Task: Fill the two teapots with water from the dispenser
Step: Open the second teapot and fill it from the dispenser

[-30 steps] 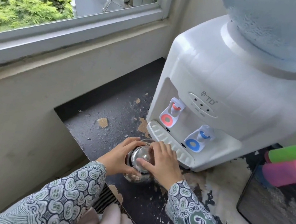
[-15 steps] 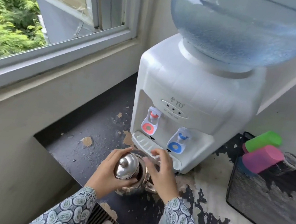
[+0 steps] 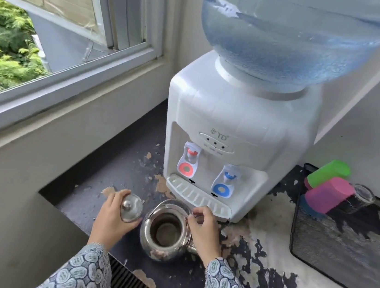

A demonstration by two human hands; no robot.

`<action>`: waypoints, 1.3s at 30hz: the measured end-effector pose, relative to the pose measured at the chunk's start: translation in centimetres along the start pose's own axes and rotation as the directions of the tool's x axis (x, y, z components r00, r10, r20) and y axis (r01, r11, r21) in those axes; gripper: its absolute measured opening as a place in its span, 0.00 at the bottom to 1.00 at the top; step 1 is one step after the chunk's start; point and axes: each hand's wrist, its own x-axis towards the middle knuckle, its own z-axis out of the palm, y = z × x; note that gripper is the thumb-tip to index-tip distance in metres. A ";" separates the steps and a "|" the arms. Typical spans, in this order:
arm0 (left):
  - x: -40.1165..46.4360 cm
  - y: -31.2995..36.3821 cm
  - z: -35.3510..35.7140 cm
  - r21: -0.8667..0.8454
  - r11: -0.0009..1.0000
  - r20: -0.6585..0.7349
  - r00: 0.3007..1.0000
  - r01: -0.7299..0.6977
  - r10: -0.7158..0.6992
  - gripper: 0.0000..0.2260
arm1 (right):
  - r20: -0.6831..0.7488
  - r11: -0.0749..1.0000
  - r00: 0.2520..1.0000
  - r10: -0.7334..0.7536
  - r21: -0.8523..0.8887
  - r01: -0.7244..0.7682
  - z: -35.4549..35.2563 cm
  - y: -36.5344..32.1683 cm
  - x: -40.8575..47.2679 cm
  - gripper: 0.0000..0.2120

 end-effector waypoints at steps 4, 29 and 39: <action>0.3 -0.8 1.0 0.019 1.000 0.033 0.999 0.004 -0.004 0.31 | -0.013 0.997 0.999 -0.052 0.054 0.053 -0.4 0.1 -0.8 0.02; -0.3 -0.5 0.6 0.115 0.975 0.335 0.931 -0.190 0.143 0.42 | -0.062 0.924 0.975 -0.215 -0.337 0.183 -0.8 -2.5 -1.1 0.04; 1.2 5.0 3.0 -0.300 0.913 0.519 0.756 -0.277 0.399 0.60 | -0.157 0.936 0.950 -0.271 -0.272 0.222 -2.1 -4.5 -0.2 0.05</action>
